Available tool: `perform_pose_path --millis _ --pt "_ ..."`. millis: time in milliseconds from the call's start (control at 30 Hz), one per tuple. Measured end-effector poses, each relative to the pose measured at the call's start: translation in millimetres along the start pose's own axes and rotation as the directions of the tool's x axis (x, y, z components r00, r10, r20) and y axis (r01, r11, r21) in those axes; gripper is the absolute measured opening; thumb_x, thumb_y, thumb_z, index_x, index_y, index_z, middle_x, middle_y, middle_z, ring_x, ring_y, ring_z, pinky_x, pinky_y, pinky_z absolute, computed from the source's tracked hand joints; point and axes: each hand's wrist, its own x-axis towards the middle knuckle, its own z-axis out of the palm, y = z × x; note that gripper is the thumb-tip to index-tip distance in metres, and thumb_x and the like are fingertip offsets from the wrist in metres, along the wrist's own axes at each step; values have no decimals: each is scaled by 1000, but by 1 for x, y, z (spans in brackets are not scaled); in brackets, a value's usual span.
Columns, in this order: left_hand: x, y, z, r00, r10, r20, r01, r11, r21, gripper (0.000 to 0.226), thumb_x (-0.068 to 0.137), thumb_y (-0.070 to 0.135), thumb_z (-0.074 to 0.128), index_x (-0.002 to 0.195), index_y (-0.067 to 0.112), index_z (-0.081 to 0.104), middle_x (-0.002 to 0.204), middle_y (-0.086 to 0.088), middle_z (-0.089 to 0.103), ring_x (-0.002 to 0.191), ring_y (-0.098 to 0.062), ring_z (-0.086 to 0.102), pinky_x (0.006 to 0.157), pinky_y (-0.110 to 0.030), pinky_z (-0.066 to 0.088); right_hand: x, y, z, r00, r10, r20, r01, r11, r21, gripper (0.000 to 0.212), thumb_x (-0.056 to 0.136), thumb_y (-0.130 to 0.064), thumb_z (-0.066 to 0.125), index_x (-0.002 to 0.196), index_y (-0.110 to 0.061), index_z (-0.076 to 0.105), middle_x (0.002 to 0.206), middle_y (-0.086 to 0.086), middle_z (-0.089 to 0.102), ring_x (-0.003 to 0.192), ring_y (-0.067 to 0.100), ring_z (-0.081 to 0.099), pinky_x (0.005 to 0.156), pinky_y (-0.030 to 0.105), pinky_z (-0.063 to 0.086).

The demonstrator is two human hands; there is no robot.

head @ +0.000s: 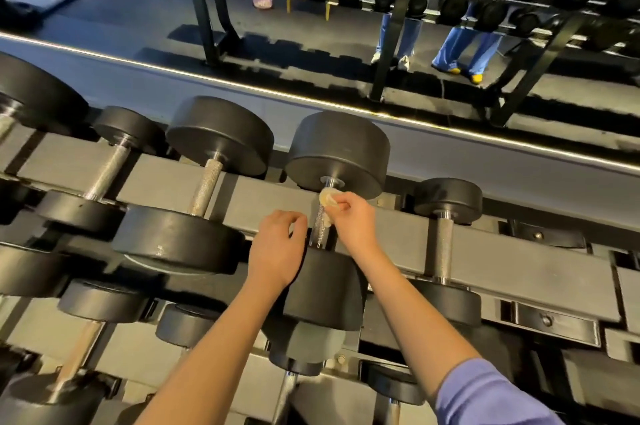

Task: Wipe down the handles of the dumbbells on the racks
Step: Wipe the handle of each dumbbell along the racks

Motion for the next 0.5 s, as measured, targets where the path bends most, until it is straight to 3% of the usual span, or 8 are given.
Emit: perform_pose_path --millis 100,200,300,400,500 --pt "1 -3 2 1000 -10 -5 10 1000 -24 25 100 31 39 101 23 63 101 8 54 99 -9 48 79 -24 33 -4 6 0 997 32 66 -30 999 -28 12 82 -9 71 84 3 69 76 3 58 77 13 52 69 26 40" --pt "2 -5 3 999 -26 -19 25 999 -45 29 100 32 40 111 20 63 108 8 55 104 -8 48 83 -23 32 -7 9 -1 991 54 124 -44 996 -82 8 79 -9 74 82 -3 70 74 -1 57 76 12 53 68 22 39" --pt "1 -5 3 999 -37 -33 34 997 -75 30 100 33 39 114 18 62 113 7 56 104 -7 46 84 -22 33 0 4 1 997 60 41 -58 997 -49 7 78 -12 74 79 -14 67 66 -6 56 70 14 54 62 23 41" --pt "0 -5 3 996 -59 -60 53 994 -94 31 100 32 40 116 18 61 113 7 56 103 -6 47 84 -22 33 8 -1 6 996 27 -84 -29 999 -27 11 80 -14 70 79 -3 69 72 9 66 68 21 55 68 30 45" --pt "0 -6 4 995 -71 -73 63 992 -105 30 99 32 40 115 18 62 113 7 56 104 -7 48 85 -23 34 10 -2 9 991 18 -130 -21 1000 -22 15 81 -16 69 83 -1 71 79 14 68 68 17 54 65 28 41"
